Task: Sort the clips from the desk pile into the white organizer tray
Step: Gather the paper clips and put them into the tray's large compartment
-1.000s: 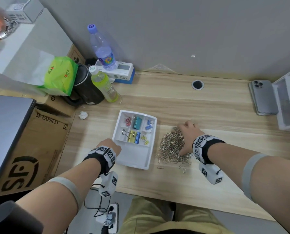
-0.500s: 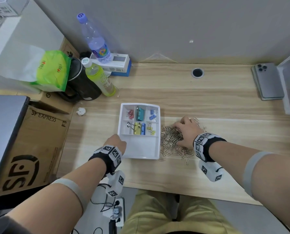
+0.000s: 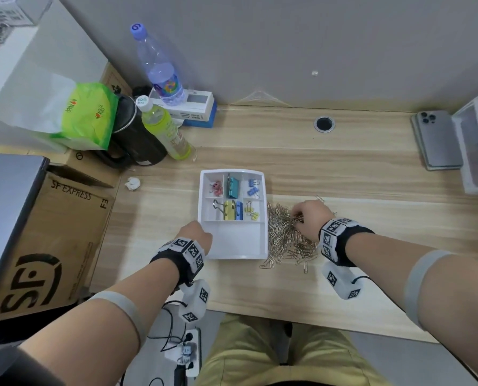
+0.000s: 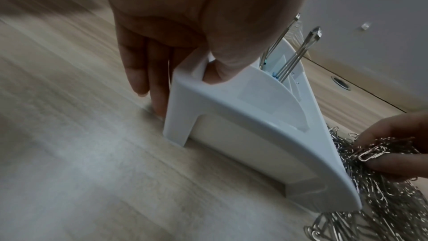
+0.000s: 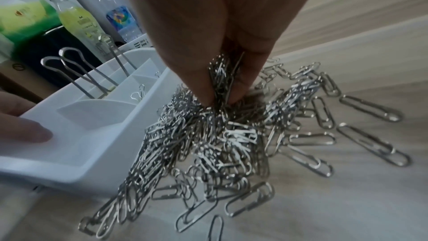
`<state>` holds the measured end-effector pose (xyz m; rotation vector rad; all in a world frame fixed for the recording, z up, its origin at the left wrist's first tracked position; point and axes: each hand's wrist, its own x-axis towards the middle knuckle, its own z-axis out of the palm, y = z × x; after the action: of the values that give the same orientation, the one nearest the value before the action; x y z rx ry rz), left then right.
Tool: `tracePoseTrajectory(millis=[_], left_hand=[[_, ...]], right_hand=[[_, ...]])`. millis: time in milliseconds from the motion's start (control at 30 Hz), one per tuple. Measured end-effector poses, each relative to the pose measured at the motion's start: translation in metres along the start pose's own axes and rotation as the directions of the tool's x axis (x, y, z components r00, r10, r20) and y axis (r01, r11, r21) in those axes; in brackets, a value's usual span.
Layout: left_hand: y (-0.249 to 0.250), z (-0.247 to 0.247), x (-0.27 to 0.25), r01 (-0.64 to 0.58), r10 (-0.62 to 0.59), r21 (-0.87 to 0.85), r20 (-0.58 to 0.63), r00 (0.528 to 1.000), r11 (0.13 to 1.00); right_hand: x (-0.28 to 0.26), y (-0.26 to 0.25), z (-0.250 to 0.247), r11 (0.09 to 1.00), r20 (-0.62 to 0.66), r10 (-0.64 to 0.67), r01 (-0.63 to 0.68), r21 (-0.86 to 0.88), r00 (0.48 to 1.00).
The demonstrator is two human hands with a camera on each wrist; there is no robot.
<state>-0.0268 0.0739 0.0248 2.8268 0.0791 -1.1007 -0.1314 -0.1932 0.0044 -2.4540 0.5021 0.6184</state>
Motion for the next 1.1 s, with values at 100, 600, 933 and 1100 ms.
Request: tracePoseTrajectory(millis=[100,600,933,1100], left_hand=[[0.004,-0.004,-0.001,0.004,-0.004,0.039,0.002,1.0,0.999],[0.007,-0.011,-0.004,-0.007,0.005,0.04,0.037,0.999,0.999],[0.001,-0.01,-0.005,-0.058,0.057,0.021,0.071,0.996,0.998],[0.006,-0.012,-0.002,-0.023,0.02,0.048,0.066,0.998,0.999]], right_hand=[[-0.004,-0.001,-0.013,1.0,0.001,-0.002,0.002,0.014,1.0],[-0.005,-0.075,0.001,0.971,0.134,-0.232,0.22,0.096,0.963],[-0.009,-0.092,0.041,0.953,0.218,-0.286,0.253,0.168,0.933],[-0.015,-0.087,0.028,0.951,0.205,-0.301,0.279,0.13,0.931]])
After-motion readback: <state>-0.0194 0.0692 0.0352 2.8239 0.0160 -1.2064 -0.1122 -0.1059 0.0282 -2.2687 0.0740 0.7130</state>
